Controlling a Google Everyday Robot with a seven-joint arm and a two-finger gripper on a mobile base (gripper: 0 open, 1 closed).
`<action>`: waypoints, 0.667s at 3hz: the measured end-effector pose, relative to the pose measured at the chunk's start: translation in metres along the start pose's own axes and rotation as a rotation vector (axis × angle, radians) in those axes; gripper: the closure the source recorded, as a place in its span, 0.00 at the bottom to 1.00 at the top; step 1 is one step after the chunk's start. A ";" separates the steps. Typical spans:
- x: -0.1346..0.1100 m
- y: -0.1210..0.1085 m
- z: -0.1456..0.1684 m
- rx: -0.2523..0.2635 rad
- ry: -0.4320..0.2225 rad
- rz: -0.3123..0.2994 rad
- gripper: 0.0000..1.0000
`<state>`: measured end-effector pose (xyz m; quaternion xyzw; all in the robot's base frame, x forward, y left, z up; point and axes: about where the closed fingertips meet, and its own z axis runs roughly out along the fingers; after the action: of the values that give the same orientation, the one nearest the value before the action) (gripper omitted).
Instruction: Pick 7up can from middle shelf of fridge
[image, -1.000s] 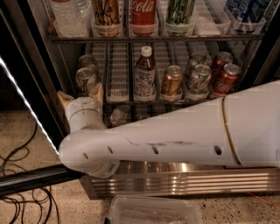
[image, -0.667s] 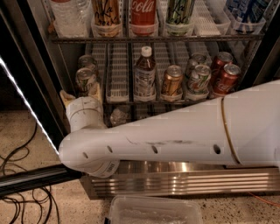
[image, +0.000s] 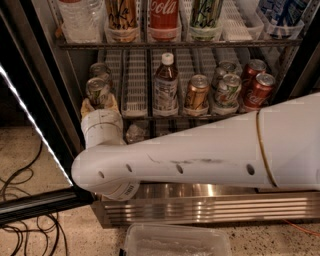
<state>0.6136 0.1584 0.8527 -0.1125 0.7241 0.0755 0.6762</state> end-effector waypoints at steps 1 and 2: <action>-0.002 -0.006 0.004 0.015 -0.008 -0.011 0.44; -0.002 -0.003 0.033 0.012 -0.031 -0.027 0.40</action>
Offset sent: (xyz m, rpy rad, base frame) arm 0.0142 -0.0050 0.0041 -0.0170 -0.0341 -0.0185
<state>0.6466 0.1639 0.8526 -0.1170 0.7125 0.0636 0.6889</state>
